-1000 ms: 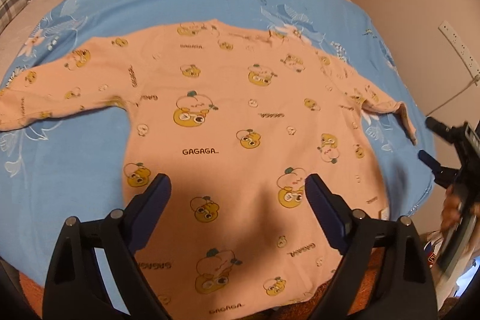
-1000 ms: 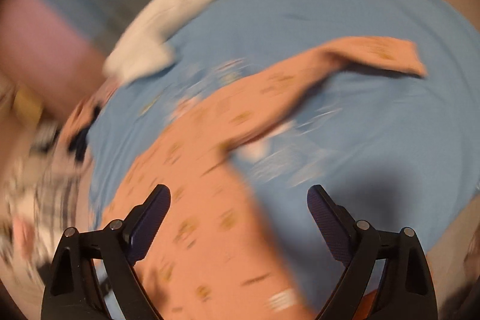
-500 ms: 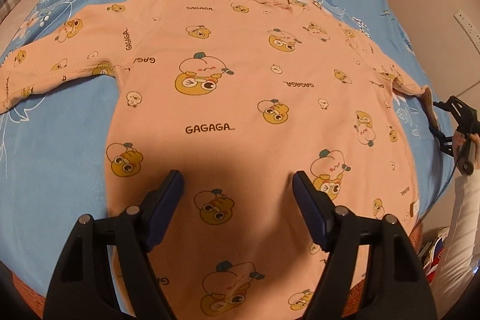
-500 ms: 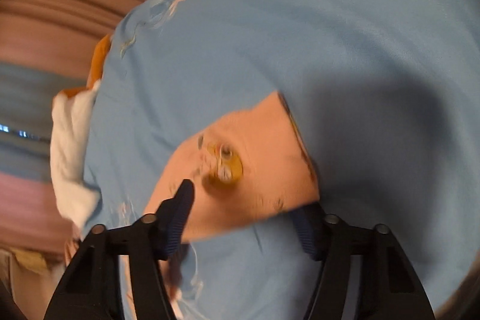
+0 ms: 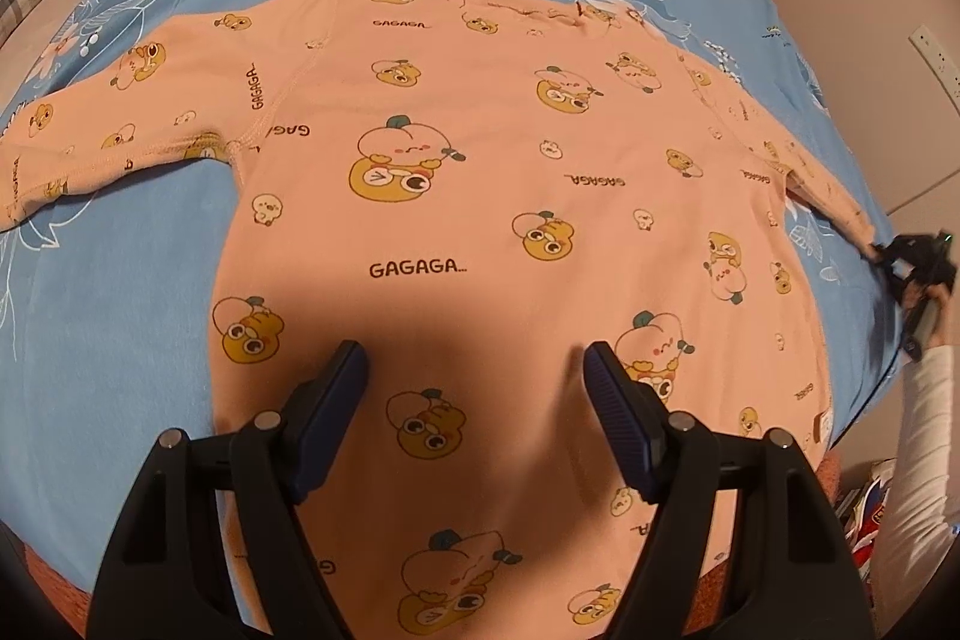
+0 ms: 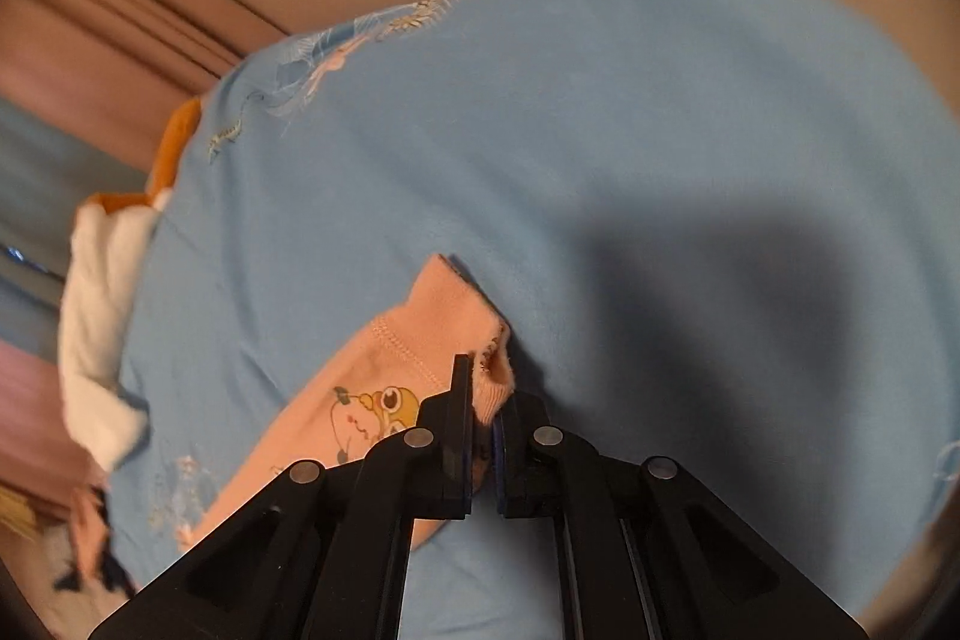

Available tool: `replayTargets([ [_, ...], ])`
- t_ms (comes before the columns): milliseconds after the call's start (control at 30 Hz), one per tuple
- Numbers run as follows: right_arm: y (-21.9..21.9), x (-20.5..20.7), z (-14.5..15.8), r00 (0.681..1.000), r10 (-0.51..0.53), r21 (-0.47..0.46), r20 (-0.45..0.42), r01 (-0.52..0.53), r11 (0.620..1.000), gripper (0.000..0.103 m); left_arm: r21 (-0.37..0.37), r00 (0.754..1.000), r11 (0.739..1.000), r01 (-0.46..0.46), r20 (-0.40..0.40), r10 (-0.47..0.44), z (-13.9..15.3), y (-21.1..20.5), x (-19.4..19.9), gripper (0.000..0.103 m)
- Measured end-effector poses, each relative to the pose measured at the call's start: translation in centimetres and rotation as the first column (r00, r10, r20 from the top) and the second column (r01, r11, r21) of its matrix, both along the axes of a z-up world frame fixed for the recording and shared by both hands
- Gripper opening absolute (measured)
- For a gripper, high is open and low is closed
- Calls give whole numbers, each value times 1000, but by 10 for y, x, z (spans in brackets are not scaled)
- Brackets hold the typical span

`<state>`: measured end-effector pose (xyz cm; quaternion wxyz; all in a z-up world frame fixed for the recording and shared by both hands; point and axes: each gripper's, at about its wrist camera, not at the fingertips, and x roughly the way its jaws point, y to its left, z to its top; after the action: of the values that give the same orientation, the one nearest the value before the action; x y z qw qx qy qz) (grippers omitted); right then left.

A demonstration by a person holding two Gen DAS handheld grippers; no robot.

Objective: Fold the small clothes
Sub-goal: 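Reach the right gripper to a sleeve cuff and close on it, then carry the cuff across the shirt body with the right gripper and release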

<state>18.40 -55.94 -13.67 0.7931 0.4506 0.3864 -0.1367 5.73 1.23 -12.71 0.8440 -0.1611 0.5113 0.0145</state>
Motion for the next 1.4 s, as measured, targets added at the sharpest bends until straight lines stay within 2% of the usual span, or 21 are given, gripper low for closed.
replayTargets([
  [100, 2, -1, 18, 1000, -7, -24, 16, 8, 1000, 6, -29, 1000, 1000, -13, 9, 13, 4, 5, -2, 73],
  [167, 10, -1, 41, 999, 23, -121, 34, -19, 993, 6, -40, 1000, 999, -22, 20, 23, 7, 8, -4, 73],
  [267, 36, -1, 96, 988, 102, -242, 119, -71, 968, 6, -40, 999, 999, -35, 38, 37, 12, 11, -6, 73],
  [367, 69, -2, 140, 957, 199, -294, 212, -131, 947, 6, -43, 998, 998, -48, 47, 50, 16, 15, -8, 73],
  [400, 88, -4, 158, 934, 256, -317, 248, -171, 933, 6, -46, 997, 998, -50, 53, 53, 18, 16, -10, 73],
  [500, 139, -7, 189, 865, 402, -380, 301, -278, 882, 6, -52, 994, 996, -68, 77, 72, 23, 22, -14, 72],
  [567, 172, -13, 198, 815, 484, -410, 318, -342, 846, 6, -44, 992, 996, -79, 94, 83, 27, 25, -18, 68],
  [633, 208, -15, 205, 748, 574, -427, 332, -423, 799, 6, -33, 991, 996, -83, 99, 86, 29, 28, -19, 67],
  [700, 241, -16, 206, 685, 649, -428, 332, -503, 751, 6, -38, 990, 995, -93, 100, 97, 31, 32, -22, 67],
  [800, 281, -23, 194, 617, 726, -422, 304, -596, 683, 6, -61, 987, 992, -114, 106, 120, 32, 38, -27, 67],
  [1000, 356, -11, 149, 488, 844, -383, 220, -753, 535, 6, -69, 984, 989, -134, 105, 141, 32, 44, -33, 67],
  [1067, 376, -10, 134, 460, 867, -344, 193, -795, 499, 6, -78, 984, 988, -137, 106, 145, 32, 46, -35, 67],
  [1133, 398, -14, 120, 446, 883, -316, 148, -825, 469, 6, -81, 984, 987, -137, 108, 145, 31, 47, -37, 67],
  [1233, 420, -24, 106, 421, 904, -319, 77, -848, 423, 6, -78, 982, 986, -144, 108, 152, 30, 48, -39, 67],
  [1333, 440, -22, 81, 388, 921, -248, 38, -889, 385, 6, -94, 984, 986, -139, 102, 148, 27, 49, -39, 67],
  [1400, 447, -23, 72, 383, 924, -250, -11, -895, 368, 6, -93, 984, 986, -138, 102, 148, 26, 50, -39, 67],
])
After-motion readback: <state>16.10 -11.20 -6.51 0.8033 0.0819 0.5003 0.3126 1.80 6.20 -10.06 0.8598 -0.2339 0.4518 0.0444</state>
